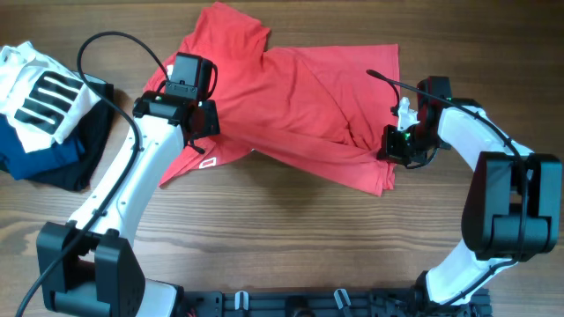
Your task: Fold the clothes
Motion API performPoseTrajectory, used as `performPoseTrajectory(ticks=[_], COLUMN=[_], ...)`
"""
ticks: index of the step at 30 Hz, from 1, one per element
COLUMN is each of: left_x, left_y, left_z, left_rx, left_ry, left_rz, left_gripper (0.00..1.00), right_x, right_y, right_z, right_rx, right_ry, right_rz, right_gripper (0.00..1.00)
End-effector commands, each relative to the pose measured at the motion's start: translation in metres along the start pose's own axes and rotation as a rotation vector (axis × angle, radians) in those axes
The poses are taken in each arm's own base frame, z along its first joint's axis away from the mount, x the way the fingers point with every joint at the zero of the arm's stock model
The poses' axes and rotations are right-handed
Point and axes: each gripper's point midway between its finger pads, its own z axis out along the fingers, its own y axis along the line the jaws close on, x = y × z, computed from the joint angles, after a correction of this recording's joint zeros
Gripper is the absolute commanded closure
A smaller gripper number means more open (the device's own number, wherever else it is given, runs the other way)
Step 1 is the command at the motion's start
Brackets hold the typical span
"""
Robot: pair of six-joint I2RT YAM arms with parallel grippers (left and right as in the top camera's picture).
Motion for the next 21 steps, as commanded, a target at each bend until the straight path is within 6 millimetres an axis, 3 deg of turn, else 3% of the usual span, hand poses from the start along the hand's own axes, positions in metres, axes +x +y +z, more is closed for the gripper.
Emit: performPoseTrajectory(ticks=[1, 13, 17, 18, 21], left_x=[-0.005, -0.005, -0.005, -0.005, -0.004], left_y=[0.005, 0.005, 0.005, 0.005, 0.006], left_z=[-0.004, -0.004, -0.004, -0.004, -0.004], left_rx=[-0.020, -0.020, -0.019, -0.020, -0.021], left_ry=[-0.020, -0.021, -0.020, -0.020, -0.017], left_rz=[-0.009, -0.009, -0.009, -0.009, -0.008], left_gripper=[0.96, 0.96, 0.96, 0.96, 0.96], right_x=[-0.004, -0.017, -0.009, -0.006, 0.001], right_y=[-0.007, 0.018, 0.012, 0.009, 0.003], right_z=[-0.020, -0.148, -0.136, -0.129, -0.106], right_rx=[0.079, 0.096, 0.109, 0.112, 0.107], right_ry=[-0.044, -0.341, -0.274, -0.240, -0.146], right_rz=[0.036, 0.014, -0.001, 0.002, 0.024], right_gripper=[0.96, 0.96, 0.94, 0.79, 0.75])
